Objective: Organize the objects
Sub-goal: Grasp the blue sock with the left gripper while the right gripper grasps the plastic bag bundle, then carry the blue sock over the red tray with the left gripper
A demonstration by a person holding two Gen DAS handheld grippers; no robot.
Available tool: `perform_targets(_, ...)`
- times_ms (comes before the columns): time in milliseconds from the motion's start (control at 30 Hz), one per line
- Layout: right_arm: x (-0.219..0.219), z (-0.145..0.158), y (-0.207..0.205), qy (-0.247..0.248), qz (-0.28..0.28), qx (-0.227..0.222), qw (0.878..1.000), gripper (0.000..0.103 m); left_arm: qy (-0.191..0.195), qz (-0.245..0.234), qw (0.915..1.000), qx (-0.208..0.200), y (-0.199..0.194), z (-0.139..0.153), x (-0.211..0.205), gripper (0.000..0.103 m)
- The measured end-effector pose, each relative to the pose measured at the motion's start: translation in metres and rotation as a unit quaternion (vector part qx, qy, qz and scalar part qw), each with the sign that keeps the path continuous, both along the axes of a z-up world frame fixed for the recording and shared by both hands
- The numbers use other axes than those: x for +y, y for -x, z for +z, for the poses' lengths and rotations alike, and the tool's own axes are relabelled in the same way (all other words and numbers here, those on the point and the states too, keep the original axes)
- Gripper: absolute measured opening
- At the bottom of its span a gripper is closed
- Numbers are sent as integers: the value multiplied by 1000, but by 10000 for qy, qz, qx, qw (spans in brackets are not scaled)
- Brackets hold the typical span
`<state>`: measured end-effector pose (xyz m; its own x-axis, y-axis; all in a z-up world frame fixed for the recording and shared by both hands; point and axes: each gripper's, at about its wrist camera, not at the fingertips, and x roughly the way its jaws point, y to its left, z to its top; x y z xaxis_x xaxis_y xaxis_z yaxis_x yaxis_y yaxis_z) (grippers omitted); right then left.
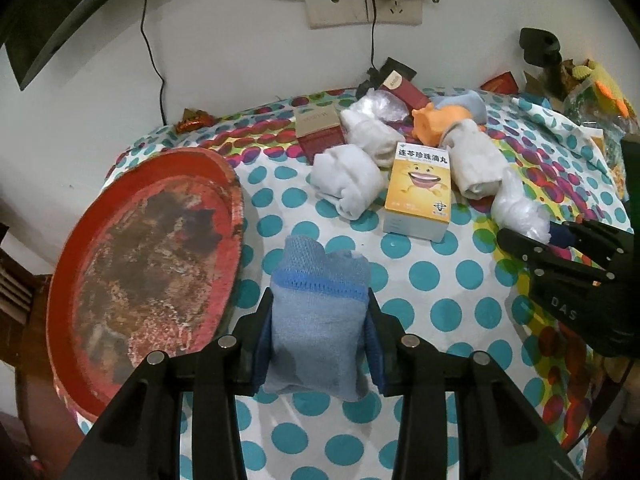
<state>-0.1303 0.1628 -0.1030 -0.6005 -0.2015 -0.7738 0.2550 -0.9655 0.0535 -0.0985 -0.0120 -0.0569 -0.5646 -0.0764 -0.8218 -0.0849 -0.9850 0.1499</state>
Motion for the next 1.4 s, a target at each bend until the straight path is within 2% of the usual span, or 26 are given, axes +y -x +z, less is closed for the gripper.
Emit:
perform_targets(433, 1, 0, 0, -33, -49, 9, 10000, 34, -4, 458, 9988, 167, -1, 21, -43, 37)
perform_targets(600, 1, -1, 0, -62, -76, 11, 10000, 34, 105, 666, 9975, 228, 1, 28, -70, 37)
perform_targets(767, 0, -1, 0, -83, -96, 12, 9999, 34, 45, 991, 9949, 186, 4, 29, -105, 37)
perform_targets(1133, -2, 0, 0, -190, -98, 23, 9998, 34, -49, 1786, 9839, -42, 15, 14, -192, 37)
perform_targets(1400, -5, 0, -1, -262, -103, 29, 9996, 34, -3, 2156, 9762, -244, 24, -5, -236, 37)
